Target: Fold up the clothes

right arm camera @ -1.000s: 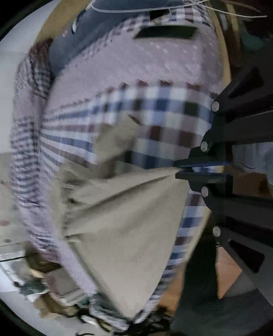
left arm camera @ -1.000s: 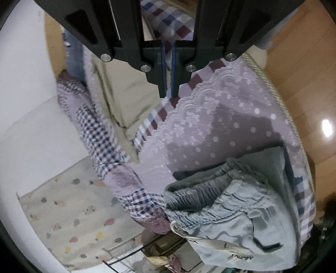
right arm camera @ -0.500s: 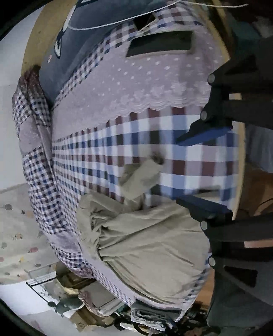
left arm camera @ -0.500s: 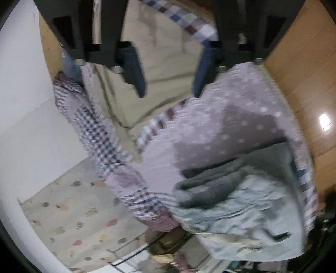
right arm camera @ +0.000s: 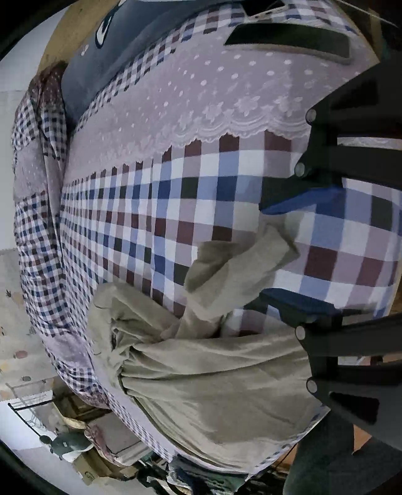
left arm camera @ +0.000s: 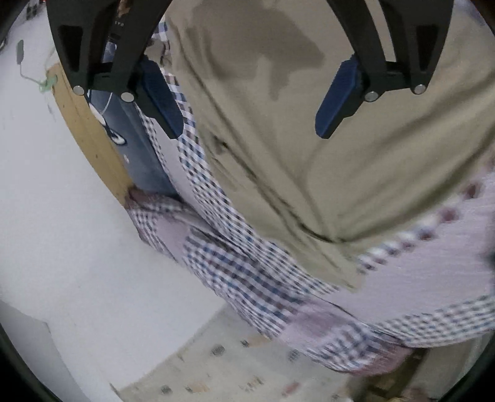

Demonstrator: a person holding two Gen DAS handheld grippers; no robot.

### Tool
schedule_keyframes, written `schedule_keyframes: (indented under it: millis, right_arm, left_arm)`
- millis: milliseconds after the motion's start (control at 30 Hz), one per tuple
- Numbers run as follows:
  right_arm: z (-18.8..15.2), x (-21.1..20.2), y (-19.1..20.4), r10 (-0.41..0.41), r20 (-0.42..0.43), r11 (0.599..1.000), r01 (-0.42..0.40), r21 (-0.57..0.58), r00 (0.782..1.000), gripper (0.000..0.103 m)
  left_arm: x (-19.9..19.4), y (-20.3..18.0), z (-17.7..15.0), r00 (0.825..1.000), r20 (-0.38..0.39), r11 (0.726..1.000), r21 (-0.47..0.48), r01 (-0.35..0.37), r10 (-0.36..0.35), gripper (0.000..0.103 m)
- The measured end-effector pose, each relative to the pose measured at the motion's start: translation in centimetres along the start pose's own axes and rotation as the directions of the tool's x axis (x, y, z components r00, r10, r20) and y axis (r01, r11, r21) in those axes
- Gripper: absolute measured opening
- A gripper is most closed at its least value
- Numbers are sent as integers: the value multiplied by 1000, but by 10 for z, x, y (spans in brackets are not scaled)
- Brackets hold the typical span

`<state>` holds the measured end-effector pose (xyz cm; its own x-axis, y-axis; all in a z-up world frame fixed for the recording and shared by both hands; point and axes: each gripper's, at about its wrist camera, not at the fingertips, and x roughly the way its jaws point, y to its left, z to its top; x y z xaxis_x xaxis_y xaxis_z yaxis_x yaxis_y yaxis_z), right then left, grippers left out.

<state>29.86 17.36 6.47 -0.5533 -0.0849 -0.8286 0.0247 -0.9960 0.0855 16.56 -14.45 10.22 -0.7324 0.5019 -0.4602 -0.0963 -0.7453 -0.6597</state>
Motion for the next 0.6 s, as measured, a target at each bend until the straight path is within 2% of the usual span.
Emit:
schedule_keyframes:
  millis: [33,100,133,167,233,300,367,500,600]
  right_arm:
    - [2,1,0,5,2,1000,-5,-5,1000,51]
    - [5,1,3,24,15,999,-24,-24,1000,36]
    - [8,1,4,6,21,999,-5,-45,1000,9]
    - [11,0,5,-12,28,998,14,-63,1000,4]
    - [21,-5,-2,-56,46,996,59,-69,997,4]
    - [37,-13,-20,-101,59,993,104,-47,993,4]
    - [59,-24,-48,-155,83,988,156,-15,985,3]
    - [102,-46,-102,-259,125,966,254,55,958,3]
    - [129,-65,-134,-332,158,942,318,106,930,3]
  left_arm:
    - [20,-4,1,1000,-16,1000,6,9,-9,90]
    - [52,-8,0,999,-49,1000,13,20,-19,90]
    - [68,-8,0,998,-66,1000,16,21,-20,90]
    - [80,-6,-2,996,-85,1000,13,24,-23,90]
    - [100,-1,-6,993,-114,1000,-4,18,-19,90]
    - [112,5,-8,991,-130,999,-47,-18,12,90]
    - [118,7,-9,992,-123,997,-80,-14,4,90]
    - [124,-1,-5,994,-112,996,-83,13,-22,90]
    - [128,-7,-1,996,-95,999,-39,0,-4,90]
